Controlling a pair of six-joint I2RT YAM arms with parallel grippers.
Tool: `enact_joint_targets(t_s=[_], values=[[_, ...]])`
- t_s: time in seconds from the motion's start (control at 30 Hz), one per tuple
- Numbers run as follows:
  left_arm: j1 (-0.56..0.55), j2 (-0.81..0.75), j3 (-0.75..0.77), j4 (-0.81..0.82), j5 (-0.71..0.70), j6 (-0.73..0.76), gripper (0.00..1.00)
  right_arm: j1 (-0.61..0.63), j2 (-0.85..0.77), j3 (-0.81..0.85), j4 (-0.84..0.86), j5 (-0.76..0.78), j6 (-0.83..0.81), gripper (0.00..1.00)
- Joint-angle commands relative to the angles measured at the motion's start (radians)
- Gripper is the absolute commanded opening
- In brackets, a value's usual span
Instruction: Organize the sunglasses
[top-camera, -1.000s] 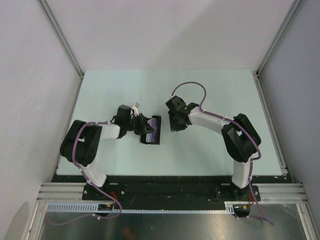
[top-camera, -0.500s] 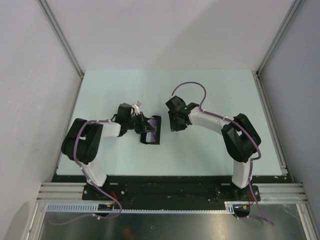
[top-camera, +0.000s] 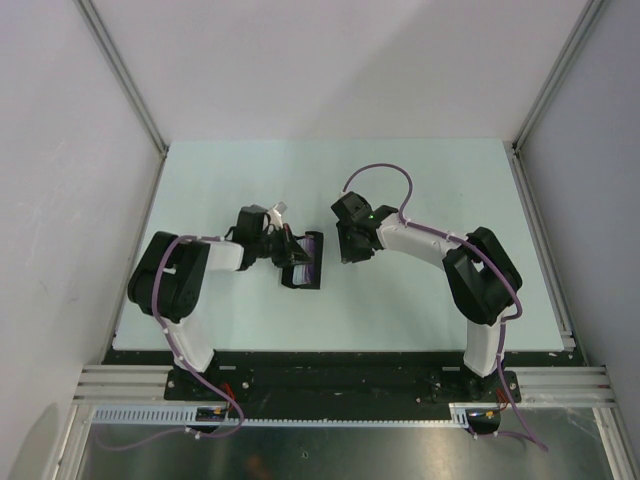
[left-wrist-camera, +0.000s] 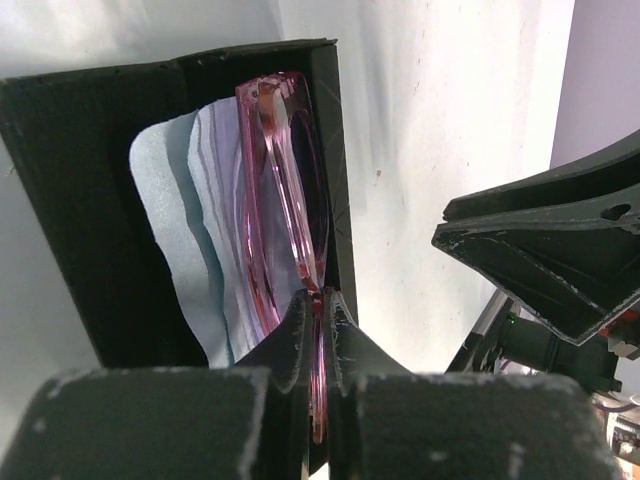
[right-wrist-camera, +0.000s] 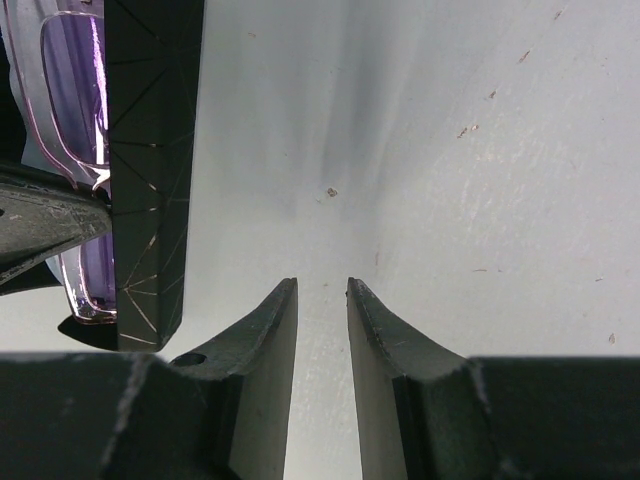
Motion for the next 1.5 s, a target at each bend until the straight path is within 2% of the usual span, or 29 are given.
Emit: enact_joint_targets(t_s=[0.0,0.03,0.13,0.53,0.77,1.07,1.2,1.47], values=[[-0.007,0.023,0.017,-0.02,0.021,0.028,0.08,0.001,-0.025,-0.001,0.019,0.001,-0.007,0.32],[-0.007,0.018,0.017,-0.022,0.013,0.028,0.15,0.003,-0.024,-0.001,0.019,0.001,-0.008,0.32],[-0.007,0.006,0.017,-0.034,-0.002,0.032,0.26,0.003,-0.024,-0.001,0.018,0.001,-0.008,0.32],[-0.007,-0.049,0.026,-0.076,-0.048,0.032,0.45,0.004,-0.02,-0.001,0.021,-0.002,-0.01,0.32],[-0.007,-0.069,0.044,-0.106,-0.084,0.017,0.51,0.004,-0.022,-0.001,0.019,0.0,-0.011,0.32],[-0.021,-0.097,0.046,-0.14,-0.145,-0.007,0.53,0.006,-0.022,-0.001,0.021,-0.002,-0.011,0.32],[-0.028,-0.107,0.043,-0.148,-0.168,-0.017,0.58,0.006,-0.022,-0.001,0.021,-0.001,-0.011,0.31],[-0.031,-0.146,0.052,-0.174,-0.211,-0.011,0.6,0.009,-0.022,-0.001,0.023,0.0,-0.01,0.31]])
